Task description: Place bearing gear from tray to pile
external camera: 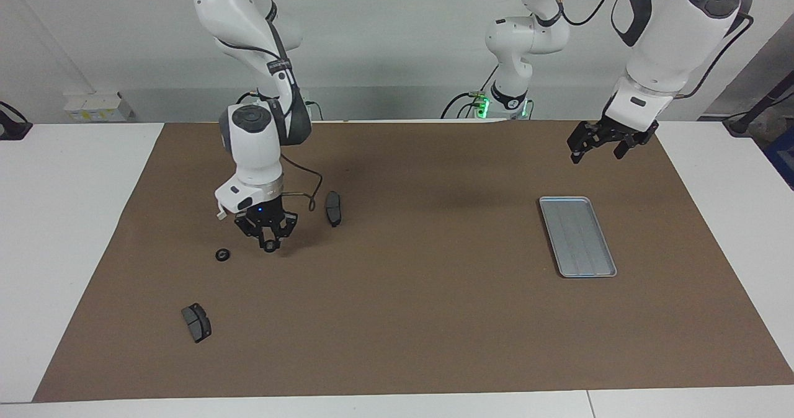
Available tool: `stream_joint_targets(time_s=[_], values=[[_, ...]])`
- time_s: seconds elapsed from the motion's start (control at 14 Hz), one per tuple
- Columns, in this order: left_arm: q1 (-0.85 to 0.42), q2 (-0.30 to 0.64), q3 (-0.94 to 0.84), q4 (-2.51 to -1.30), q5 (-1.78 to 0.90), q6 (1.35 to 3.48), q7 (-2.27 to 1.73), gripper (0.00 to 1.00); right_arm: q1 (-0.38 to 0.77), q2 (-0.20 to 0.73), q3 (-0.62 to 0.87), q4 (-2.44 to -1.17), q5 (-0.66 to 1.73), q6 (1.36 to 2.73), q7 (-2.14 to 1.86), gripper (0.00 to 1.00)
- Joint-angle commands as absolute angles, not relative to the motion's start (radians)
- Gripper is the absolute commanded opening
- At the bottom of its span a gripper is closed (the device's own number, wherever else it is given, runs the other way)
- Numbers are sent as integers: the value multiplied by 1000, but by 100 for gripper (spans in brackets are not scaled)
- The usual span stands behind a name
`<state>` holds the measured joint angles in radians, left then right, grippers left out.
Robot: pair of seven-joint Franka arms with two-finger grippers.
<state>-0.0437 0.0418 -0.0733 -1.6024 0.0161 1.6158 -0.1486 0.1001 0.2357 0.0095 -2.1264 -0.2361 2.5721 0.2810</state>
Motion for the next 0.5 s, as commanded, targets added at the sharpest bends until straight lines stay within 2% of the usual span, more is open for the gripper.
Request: stream_joint_targets(time_s=[0.0,0.21,0.43], values=[[-32,12,-80,-1638,21,1629,-144,100,84,242,26,-2112,-209,2577,252,100],[-32,12,-80,-1638,21,1629,-144,100,74,192,26,-2094,-209,2510,253,100],[-32,12,-80,-1638,21,1629,-144,100,69,80,26,-2048,-207,2323,252,100]])
